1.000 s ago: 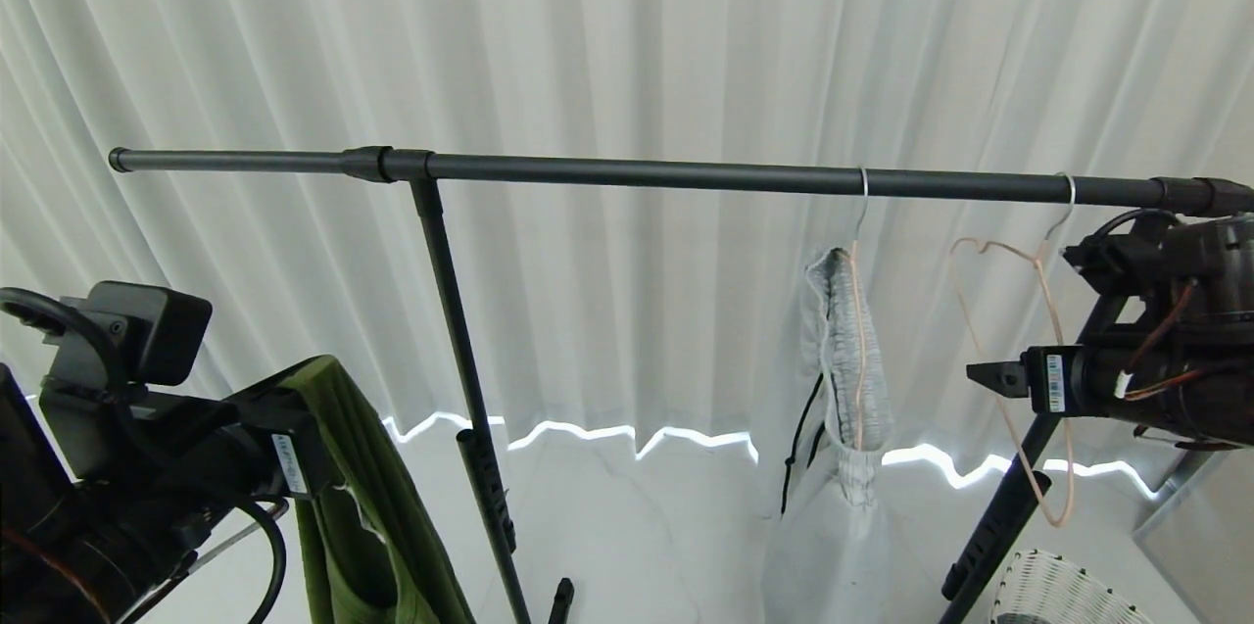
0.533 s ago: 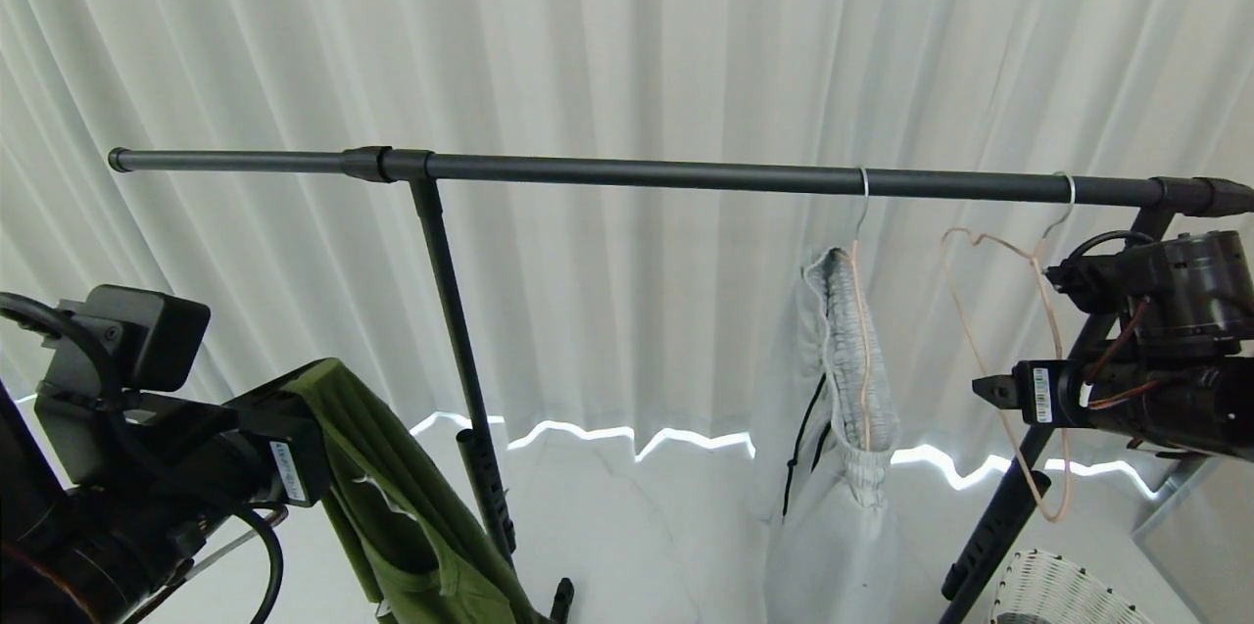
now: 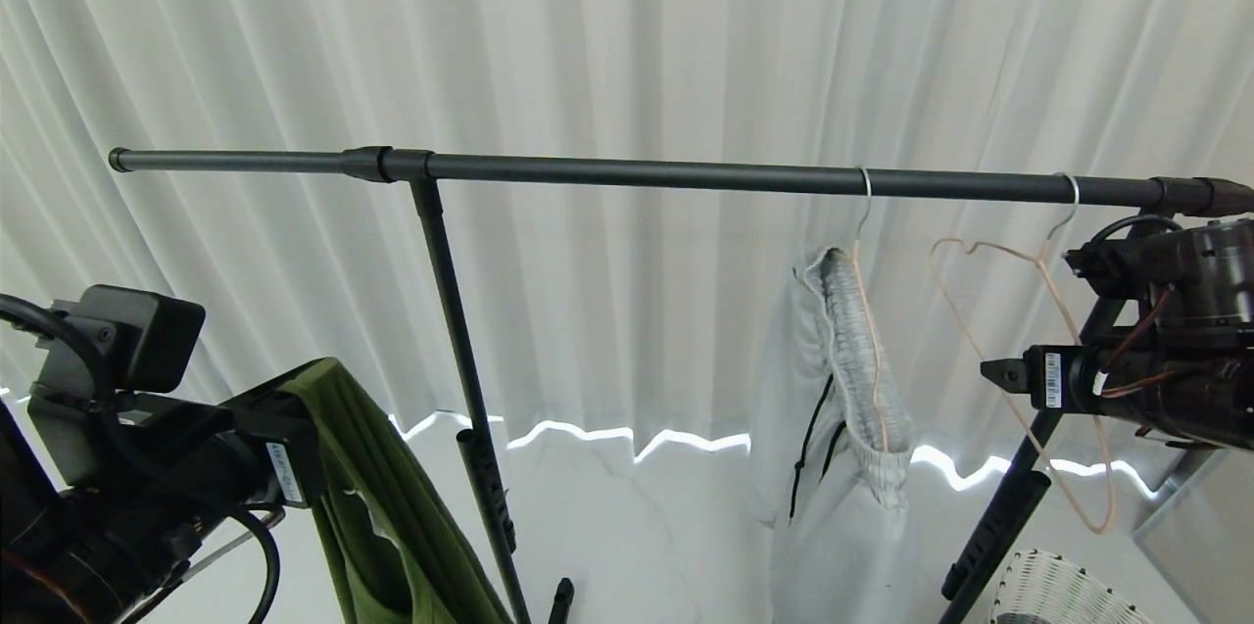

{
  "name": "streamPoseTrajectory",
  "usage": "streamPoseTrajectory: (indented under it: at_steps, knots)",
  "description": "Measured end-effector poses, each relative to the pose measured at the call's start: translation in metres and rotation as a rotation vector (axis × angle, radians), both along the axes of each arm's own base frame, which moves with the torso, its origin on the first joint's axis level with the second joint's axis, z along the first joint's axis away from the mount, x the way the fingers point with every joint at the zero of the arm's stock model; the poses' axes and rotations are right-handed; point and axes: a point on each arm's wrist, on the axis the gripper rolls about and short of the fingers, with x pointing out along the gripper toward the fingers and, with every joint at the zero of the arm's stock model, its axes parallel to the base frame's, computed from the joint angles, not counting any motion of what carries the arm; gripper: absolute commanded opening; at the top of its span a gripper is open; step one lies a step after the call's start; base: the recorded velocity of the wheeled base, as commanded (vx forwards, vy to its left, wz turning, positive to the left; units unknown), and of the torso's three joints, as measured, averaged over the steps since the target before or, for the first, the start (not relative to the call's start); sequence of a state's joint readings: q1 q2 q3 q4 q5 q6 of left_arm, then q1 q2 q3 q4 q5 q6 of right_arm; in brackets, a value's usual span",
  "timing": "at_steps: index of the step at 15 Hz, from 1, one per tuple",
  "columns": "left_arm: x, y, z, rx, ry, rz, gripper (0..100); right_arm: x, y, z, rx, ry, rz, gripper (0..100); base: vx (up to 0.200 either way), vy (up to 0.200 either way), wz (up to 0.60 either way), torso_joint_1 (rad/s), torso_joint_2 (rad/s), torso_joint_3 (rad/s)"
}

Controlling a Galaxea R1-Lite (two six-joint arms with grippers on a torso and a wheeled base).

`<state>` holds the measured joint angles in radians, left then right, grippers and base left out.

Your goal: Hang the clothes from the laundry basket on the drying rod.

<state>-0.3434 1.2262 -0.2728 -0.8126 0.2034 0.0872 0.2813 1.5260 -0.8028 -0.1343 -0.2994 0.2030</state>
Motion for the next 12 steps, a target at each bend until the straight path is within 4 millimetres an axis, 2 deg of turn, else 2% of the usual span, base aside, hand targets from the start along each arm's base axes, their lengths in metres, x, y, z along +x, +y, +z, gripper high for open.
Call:
streamPoseTrajectory:
  at_steps: [9,10,12]
  knots:
    - [-0.0004,0.0,-0.0013,0.002,0.005,-0.008,0,0.002,-0.0071,-0.0023,-0.036,0.012,-0.001,100,0.0,0.0,0.0,0.0,0.0,0.0]
    - [-0.0006,-0.0002,-0.0016,0.001,0.006,-0.019,0,0.0019,-0.0071,-0.003,-0.045,0.015,0.006,0,0.0,0.0,0.0,0.0,0.0,0.0]
    - [-0.0009,-0.0002,-0.002,0.001,0.008,-0.023,0,0.0022,-0.007,-0.0042,-0.048,0.02,0.008,0,0.0,0.0,0.0,0.0,0.0,0.0]
